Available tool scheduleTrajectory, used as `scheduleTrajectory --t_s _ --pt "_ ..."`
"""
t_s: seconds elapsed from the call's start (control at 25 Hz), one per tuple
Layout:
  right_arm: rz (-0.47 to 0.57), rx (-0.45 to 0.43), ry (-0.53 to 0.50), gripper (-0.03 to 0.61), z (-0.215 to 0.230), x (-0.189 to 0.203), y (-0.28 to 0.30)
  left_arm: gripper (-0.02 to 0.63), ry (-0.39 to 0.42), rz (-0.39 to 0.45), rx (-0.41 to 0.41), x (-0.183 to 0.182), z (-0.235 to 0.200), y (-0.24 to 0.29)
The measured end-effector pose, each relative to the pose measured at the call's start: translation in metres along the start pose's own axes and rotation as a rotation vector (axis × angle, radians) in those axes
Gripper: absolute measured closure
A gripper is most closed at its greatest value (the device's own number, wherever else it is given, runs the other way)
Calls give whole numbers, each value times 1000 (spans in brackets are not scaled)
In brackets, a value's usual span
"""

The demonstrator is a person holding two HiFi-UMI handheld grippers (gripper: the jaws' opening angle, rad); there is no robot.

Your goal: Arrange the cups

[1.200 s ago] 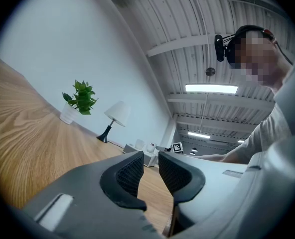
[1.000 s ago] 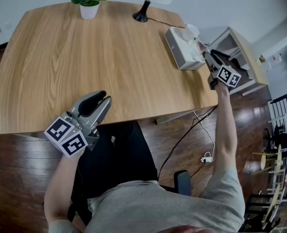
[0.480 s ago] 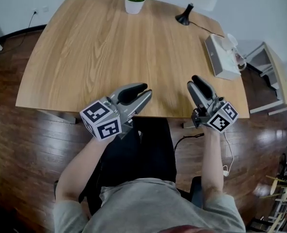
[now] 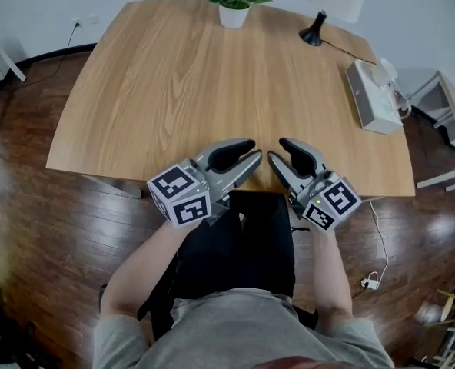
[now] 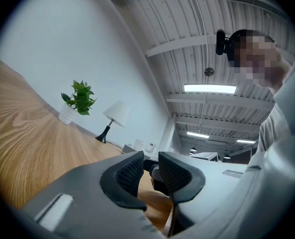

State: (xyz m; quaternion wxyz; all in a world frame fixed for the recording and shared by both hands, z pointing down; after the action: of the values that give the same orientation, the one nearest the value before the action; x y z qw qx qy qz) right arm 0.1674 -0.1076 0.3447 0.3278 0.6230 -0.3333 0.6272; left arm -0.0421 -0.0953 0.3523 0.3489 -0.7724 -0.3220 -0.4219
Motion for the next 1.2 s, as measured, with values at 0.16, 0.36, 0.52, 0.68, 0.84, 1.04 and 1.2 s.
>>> scheduleTrajectory --t_s 0.16,0.36,0.52,0.68,0.84,1.04,1.2 --pt "14 18 -7 430 0 -1 -7 525 19 -10 3 1 1 2" --pt "52 29 -26 430 -5 -1 -18 525 31 -19 6 -2 0 0" --pt "87 33 20 430 0 -3 -23 525 26 -16 1 -1 0 -1" --pt "88 34 12 430 -2 0 -22 526 30 -25 4 -1 0 -2" --pt "80 36 -2 430 -3 -1 -22 525 30 -23 7 0 1 -1" --pt "84 37 5 430 -3 1 -22 525 37 -27 11 1 0 -2" --pt "85 36 7 430 -3 0 -22 525 47 -35 18 1 2 -2"
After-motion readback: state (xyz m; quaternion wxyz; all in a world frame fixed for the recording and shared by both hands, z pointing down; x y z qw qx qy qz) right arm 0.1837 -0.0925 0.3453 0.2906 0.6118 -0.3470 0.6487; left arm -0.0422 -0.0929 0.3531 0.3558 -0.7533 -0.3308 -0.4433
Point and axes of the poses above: the fingertips, and each gripper's own axes: y forward along the fingers, z to its right, x out of its underside, the point moved 10 cm from there along -y, backward along the fingers, and after that the axes turned 5 degrees about z, right-handed, at the moved point
